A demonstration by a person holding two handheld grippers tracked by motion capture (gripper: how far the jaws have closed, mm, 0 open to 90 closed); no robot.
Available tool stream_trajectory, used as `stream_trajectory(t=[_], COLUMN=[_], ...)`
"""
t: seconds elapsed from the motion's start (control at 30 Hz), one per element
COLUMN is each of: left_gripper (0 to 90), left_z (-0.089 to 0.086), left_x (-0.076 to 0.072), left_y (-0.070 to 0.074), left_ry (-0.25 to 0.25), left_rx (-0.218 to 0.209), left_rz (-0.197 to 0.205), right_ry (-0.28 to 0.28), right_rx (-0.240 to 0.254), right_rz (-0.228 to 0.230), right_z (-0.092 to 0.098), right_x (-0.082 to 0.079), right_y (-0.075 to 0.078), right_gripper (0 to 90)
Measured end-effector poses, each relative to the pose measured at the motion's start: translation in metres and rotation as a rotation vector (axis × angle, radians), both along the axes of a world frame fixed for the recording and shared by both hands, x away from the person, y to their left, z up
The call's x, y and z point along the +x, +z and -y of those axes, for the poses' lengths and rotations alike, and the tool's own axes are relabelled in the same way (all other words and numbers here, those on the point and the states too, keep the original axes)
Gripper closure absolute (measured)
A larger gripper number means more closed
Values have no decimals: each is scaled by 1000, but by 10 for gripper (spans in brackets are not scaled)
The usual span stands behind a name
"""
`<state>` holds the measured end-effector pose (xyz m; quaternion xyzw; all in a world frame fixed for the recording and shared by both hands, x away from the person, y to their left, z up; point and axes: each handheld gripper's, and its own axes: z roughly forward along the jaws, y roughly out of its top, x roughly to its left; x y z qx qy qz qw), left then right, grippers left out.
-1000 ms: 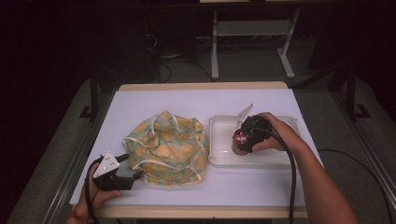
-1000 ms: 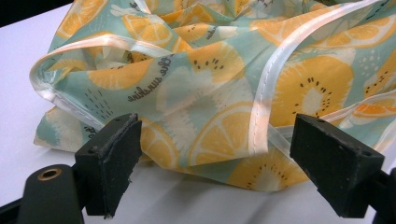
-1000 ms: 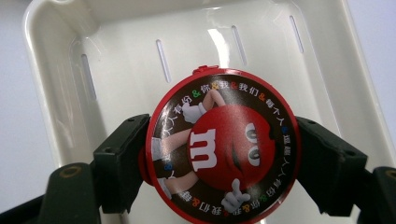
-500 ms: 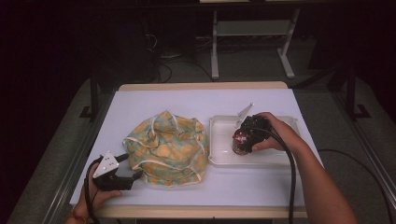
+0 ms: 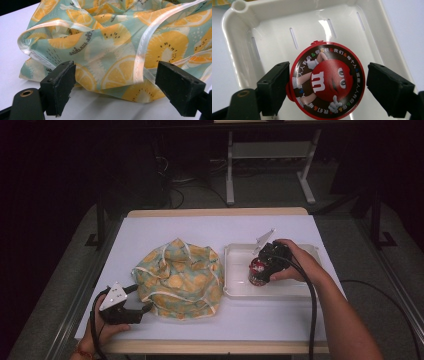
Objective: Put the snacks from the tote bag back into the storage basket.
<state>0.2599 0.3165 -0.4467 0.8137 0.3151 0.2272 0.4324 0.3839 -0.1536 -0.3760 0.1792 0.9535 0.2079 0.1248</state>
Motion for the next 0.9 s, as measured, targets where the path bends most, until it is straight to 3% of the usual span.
stream_trajectory(t=[0.37,0.9], left_gripper=[161,161], left_z=[0,1], left_x=[0,1], left_y=[0,0], left_ry=[-1,-3], left_rx=[1,3], left_rz=[-1,-2], right_ry=[-14,-56], right_rx=[38,122], right_rz=[19,97], right_z=[2,8], right_x=[-4,-17], right_y=[2,11], right_gripper=[188,184])
